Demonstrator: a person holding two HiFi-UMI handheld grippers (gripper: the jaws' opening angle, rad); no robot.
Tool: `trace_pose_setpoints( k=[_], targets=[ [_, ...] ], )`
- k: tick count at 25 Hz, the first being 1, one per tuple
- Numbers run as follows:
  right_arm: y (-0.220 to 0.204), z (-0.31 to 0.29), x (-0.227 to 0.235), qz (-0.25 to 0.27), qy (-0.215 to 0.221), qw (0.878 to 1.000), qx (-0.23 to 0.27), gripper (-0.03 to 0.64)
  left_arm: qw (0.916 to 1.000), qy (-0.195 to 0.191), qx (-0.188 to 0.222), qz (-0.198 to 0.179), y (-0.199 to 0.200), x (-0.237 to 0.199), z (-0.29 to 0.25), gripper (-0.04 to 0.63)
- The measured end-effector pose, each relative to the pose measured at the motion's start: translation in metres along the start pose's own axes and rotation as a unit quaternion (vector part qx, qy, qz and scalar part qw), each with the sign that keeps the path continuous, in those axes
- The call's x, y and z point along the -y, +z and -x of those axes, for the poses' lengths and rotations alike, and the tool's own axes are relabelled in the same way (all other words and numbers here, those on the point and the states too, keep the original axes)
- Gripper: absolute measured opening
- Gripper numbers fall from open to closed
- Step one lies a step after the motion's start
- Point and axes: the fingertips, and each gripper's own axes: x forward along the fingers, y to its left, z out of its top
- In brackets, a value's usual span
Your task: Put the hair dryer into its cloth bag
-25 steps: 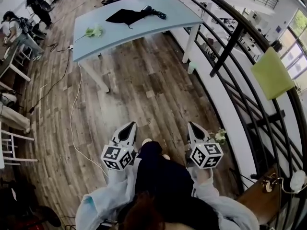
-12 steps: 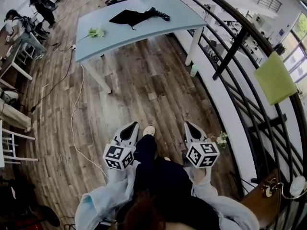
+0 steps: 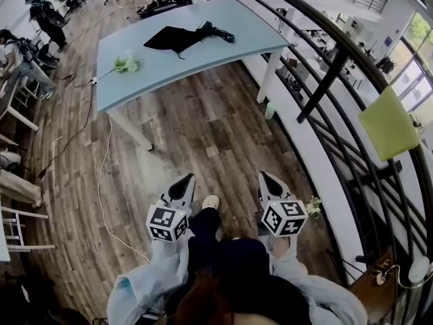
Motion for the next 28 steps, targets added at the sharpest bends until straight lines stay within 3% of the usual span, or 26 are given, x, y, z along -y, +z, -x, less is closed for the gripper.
trace_pose_setpoints(
  k=[9,21,24,28],
  targets=[
    [0.045,-0.065,0.0,-0.004,-0.027,0.999,0.025,0.008,0.9995,-0.03,-0.002,-0.012,0.033,-0.061,-0.06,0.017],
    [0.073,-0.123,-0.001,-0.003,-0.065,0.996,0.054,0.011,0.9971,-0.073,-0.001,-0.022,0.054,-0.116,-0.118,0.017],
    [0.076,-0.13,-0.001,-0.01,-0.066,0.996,0.054,0.108,0.9965,-0.08,-0.004,-0.025,0.057,-0.121,-0.125,0.017],
    [0.077,-0.138,-0.001,-0.023,-0.067,0.996,0.057,0.161,0.9962,-0.083,-0.006,-0.025,0.057,-0.126,-0.125,0.017]
  ],
)
